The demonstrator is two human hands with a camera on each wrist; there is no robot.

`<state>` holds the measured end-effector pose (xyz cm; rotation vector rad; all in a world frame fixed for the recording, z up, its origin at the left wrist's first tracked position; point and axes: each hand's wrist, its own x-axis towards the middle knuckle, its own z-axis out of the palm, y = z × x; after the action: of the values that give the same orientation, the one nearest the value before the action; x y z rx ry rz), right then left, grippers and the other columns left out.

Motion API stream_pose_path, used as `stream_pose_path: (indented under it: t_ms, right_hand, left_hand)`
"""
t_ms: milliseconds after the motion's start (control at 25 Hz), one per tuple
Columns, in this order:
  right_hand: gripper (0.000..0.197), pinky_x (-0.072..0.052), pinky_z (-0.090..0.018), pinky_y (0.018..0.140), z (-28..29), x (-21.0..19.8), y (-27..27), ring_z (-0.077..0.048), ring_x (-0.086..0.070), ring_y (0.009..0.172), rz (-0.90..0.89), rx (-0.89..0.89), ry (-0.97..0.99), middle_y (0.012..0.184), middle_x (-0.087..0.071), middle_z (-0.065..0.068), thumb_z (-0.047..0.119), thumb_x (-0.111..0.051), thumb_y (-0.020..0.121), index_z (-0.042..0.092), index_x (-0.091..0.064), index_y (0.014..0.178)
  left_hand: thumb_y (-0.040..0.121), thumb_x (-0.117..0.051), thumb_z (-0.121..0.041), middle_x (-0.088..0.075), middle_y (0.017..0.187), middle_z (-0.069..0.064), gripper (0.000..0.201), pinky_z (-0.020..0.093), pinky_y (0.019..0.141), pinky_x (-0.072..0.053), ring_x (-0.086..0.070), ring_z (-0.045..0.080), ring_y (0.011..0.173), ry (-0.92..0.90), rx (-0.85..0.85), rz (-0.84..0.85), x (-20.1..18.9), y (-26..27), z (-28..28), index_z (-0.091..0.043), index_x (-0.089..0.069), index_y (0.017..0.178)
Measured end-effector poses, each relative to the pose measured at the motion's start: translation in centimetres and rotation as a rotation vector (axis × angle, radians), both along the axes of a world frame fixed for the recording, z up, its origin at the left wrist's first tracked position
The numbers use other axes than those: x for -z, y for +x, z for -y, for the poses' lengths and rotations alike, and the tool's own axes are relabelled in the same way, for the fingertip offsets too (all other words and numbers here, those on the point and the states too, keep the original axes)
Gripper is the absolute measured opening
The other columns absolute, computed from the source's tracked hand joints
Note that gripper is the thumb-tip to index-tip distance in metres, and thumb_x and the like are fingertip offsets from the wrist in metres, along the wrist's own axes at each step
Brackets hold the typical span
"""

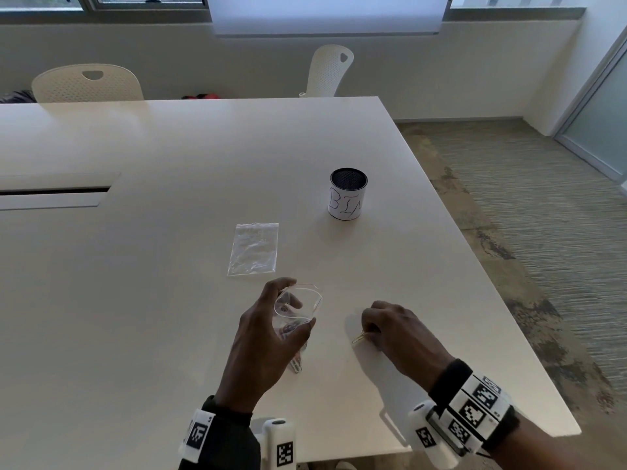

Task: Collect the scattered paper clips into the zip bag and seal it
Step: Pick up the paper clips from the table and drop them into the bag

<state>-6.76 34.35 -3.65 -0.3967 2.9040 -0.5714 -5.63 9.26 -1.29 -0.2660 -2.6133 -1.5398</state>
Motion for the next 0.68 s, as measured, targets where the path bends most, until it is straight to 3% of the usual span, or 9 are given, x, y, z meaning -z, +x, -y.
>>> stream_pose_path:
  t_ms: [160,320,520,680]
  right_hand:
    - [0.008,-0.049,-0.032,0.076,0.0,-0.3,-0.4,-0.022,-0.06,0.084,0.013,0.017,-0.002,0.094,-0.064,0.0,0.016,-0.064,0.095,0.017,-0.06,0.089]
    - [0.012,-0.047,-0.029,0.069,-0.3,-0.7,-1.2,-0.02,-0.06,0.074,0.021,0.055,-0.032,0.085,-0.067,-0.001,0.012,-0.066,0.092,0.016,-0.06,0.083]
    - [0.016,-0.05,-0.026,0.061,0.1,-4.1,-2.5,-0.007,-0.056,0.057,-0.019,0.112,-0.337,0.065,-0.067,0.001,0.008,-0.073,0.084,0.017,-0.065,0.075]
    - [0.016,-0.054,-0.03,0.065,3.4,-8.4,-2.5,-0.019,-0.062,0.064,-0.11,-0.007,-0.547,0.069,-0.068,-0.001,0.009,-0.076,0.087,0.018,-0.066,0.079]
  left_hand:
    - [0.085,-0.086,-0.021,-0.071,0.104,-0.013,0.058,-0.002,0.074,-0.045,-0.067,-0.004,0.099,-0.022,-0.007,-0.011,0.2,0.0,0.3,-0.029,-0.055,0.133]
    - [0.086,-0.086,-0.024,-0.071,0.103,-0.015,0.058,-0.001,0.075,-0.045,-0.067,-0.004,0.1,-0.029,-0.013,-0.018,0.3,0.1,0.5,-0.031,-0.055,0.133]
    - [0.086,-0.086,-0.025,-0.07,0.104,-0.016,0.058,-0.002,0.074,-0.045,-0.067,-0.005,0.101,-0.039,-0.007,-0.023,0.5,0.2,0.7,-0.032,-0.054,0.134]
    - [0.085,-0.086,-0.029,-0.07,0.105,-0.02,0.06,-0.001,0.076,-0.046,-0.066,-0.009,0.1,-0.066,-0.004,-0.029,0.9,0.0,0.9,-0.035,-0.052,0.134]
